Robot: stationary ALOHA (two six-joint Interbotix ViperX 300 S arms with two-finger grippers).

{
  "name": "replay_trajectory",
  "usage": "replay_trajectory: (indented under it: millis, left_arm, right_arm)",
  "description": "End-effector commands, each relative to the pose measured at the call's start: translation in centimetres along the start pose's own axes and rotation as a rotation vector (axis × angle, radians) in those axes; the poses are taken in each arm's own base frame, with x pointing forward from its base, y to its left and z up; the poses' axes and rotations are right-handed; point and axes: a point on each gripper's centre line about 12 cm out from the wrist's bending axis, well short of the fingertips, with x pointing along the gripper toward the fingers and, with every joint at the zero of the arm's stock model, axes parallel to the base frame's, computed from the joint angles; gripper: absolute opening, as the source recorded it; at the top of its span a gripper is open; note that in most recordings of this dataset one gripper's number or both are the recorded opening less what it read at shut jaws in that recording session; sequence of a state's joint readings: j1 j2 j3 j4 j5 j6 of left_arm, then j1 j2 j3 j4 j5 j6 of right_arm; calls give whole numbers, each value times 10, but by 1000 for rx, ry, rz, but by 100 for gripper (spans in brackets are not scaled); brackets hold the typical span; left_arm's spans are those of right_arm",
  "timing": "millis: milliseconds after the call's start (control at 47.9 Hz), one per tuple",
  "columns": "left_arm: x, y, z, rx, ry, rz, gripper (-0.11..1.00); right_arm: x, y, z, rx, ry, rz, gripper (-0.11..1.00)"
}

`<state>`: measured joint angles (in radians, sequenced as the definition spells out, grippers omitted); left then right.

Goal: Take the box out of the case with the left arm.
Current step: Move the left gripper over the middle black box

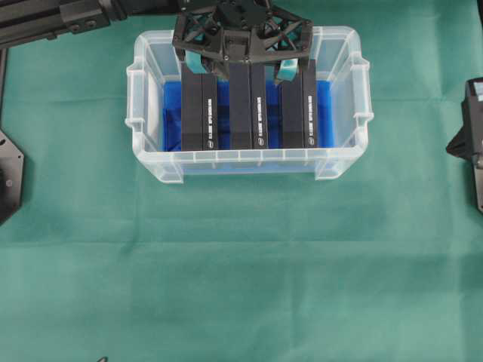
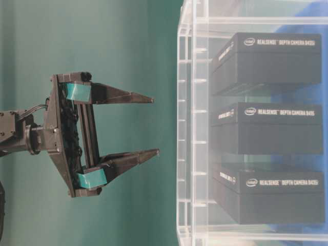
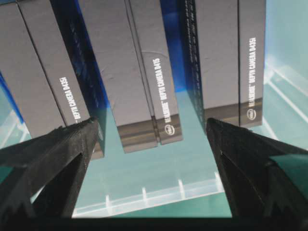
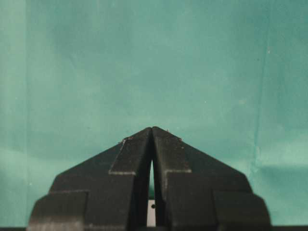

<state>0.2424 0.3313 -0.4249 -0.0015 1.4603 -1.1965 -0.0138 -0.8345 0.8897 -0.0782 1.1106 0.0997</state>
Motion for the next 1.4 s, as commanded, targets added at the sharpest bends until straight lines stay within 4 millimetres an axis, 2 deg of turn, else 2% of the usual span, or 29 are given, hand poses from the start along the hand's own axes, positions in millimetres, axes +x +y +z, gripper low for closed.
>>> replay_trajectory:
  millis: [0, 564, 1044, 1378]
  left_arm:
    - [-16, -2, 0, 3, -13, -38, 97]
    - [-14, -1, 0, 2, -12, -31, 97]
    - [24, -2, -3, 1, -4, -15, 96]
    - [41, 5, -2, -25, -4, 6, 96]
  right_arm:
    - [-6, 0, 7, 4, -23, 1, 7]
    - [-6, 0, 7, 4, -25, 0, 7]
    - [-7, 0, 7, 4, -26, 0, 7]
    - [-7, -1, 5, 4, -6, -2, 7]
